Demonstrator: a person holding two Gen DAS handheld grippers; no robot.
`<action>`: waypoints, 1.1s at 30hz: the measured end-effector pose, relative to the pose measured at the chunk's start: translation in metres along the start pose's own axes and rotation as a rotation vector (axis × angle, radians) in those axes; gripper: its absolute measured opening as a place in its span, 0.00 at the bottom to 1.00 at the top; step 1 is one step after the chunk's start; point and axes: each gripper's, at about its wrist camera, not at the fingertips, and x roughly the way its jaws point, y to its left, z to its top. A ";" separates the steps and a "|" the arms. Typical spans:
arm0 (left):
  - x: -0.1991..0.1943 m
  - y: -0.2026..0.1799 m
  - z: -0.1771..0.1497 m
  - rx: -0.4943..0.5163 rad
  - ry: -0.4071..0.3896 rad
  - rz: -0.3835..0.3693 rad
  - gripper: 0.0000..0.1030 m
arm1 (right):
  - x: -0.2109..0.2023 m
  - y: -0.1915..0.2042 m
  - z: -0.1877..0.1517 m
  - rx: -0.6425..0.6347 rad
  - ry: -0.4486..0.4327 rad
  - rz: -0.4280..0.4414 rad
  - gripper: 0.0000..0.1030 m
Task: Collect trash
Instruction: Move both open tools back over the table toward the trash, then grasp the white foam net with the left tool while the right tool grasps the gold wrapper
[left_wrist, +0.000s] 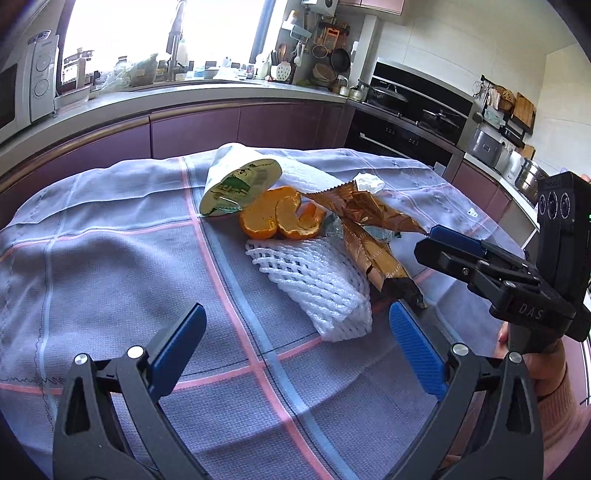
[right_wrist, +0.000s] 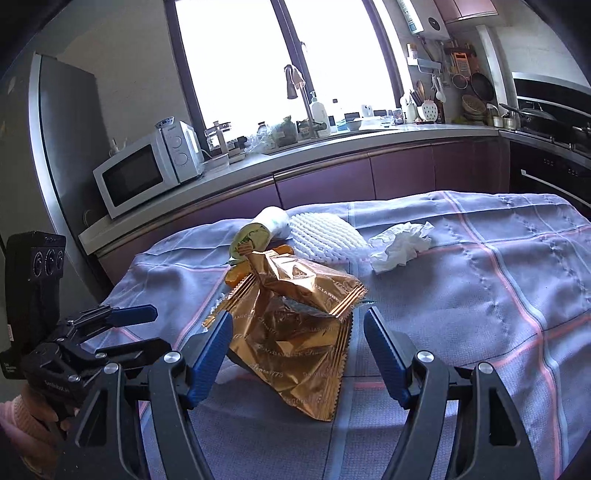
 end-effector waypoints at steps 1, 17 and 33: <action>0.002 -0.001 -0.001 0.000 0.007 -0.001 0.94 | 0.002 0.000 0.001 -0.008 0.004 -0.005 0.69; 0.023 -0.005 0.000 0.007 0.107 0.002 0.71 | 0.020 0.006 0.012 -0.121 0.067 -0.062 0.58; 0.026 -0.008 0.004 0.009 0.092 -0.046 0.15 | 0.018 0.016 0.017 -0.170 0.044 -0.039 0.19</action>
